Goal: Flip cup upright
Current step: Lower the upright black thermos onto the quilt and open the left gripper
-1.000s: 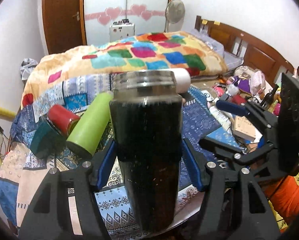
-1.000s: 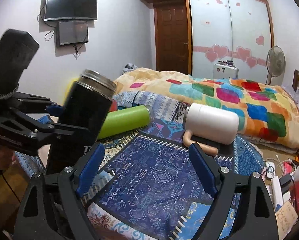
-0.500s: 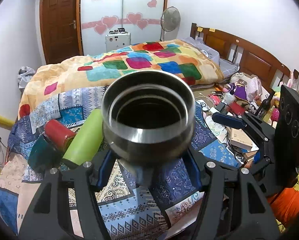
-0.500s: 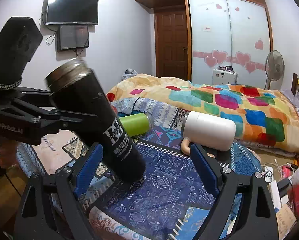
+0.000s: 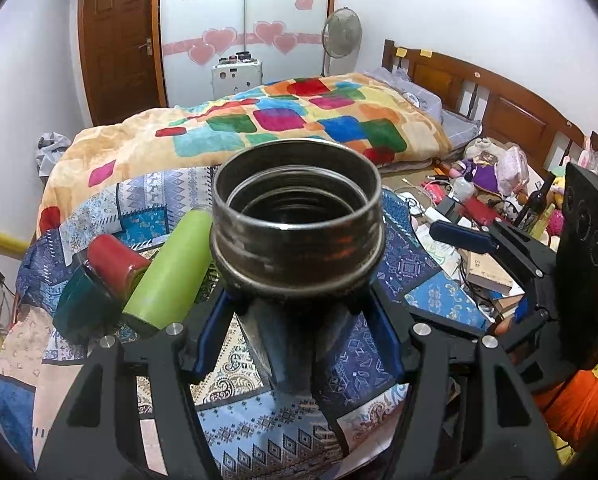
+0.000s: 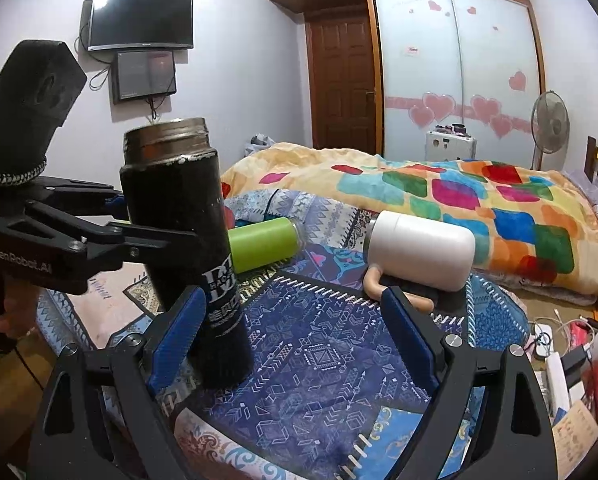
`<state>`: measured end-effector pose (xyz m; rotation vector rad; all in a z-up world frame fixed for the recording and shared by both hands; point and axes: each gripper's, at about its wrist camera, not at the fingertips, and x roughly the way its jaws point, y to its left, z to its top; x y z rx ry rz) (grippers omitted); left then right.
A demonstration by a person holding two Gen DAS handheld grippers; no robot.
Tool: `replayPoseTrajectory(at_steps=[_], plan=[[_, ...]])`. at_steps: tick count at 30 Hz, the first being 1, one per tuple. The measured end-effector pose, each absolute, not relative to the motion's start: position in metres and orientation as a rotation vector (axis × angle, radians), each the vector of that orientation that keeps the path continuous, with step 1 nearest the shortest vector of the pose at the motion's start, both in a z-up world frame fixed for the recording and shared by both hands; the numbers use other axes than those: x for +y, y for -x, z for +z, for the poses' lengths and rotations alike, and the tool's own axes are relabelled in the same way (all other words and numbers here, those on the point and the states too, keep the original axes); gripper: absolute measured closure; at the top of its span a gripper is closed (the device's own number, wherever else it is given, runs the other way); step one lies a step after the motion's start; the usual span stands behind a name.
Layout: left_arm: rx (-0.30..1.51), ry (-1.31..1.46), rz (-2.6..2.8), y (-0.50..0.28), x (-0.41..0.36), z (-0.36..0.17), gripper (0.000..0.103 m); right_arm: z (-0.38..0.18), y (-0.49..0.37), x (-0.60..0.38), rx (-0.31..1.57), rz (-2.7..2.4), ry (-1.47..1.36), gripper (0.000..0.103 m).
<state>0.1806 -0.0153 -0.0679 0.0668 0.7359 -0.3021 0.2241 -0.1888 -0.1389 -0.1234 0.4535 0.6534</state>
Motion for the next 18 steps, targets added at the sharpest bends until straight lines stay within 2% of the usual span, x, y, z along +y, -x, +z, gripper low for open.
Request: replayPoseTrajectory(at_steps=[18], plan=[[0.64,-0.055,-0.236,-0.151,-0.007,-0.059,0.035,-0.12,-0.201,-0.199,0.414,0.62,0.108,0.015]])
